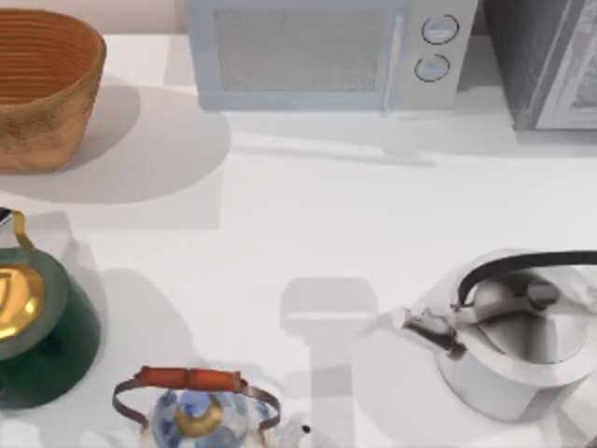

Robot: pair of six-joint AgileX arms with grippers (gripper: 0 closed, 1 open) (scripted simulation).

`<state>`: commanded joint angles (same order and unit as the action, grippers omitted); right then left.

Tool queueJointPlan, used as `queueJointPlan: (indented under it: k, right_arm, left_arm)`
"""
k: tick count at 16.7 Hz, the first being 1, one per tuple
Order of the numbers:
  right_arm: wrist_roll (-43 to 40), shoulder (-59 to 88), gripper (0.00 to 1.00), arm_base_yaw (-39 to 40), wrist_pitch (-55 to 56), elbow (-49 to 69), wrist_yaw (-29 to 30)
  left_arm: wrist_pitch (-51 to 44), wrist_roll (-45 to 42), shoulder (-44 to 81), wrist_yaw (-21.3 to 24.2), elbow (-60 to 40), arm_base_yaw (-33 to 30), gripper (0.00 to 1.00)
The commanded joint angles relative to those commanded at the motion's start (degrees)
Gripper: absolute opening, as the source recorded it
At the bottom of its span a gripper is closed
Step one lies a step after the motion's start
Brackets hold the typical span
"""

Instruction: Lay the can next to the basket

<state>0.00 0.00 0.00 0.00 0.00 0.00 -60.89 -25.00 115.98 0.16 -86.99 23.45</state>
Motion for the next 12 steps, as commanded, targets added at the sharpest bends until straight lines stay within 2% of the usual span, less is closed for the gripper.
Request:
queueJointPlan:
  k: [4, 12]
  right_arm:
    - [0.0, 0.0, 1.00, 0.0, 0.0, 0.0, 0.0]
    - [0.0, 0.0, 1.00, 0.0, 0.0, 0.0, 0.0]
  left_arm:
    - [-0.2, 0.0, -0.1, 0.0, -0.2, -0.1, 1.00]
    - [-8.5, 0.1, -1.7, 0.0, -6.8, -0.1, 1.00]
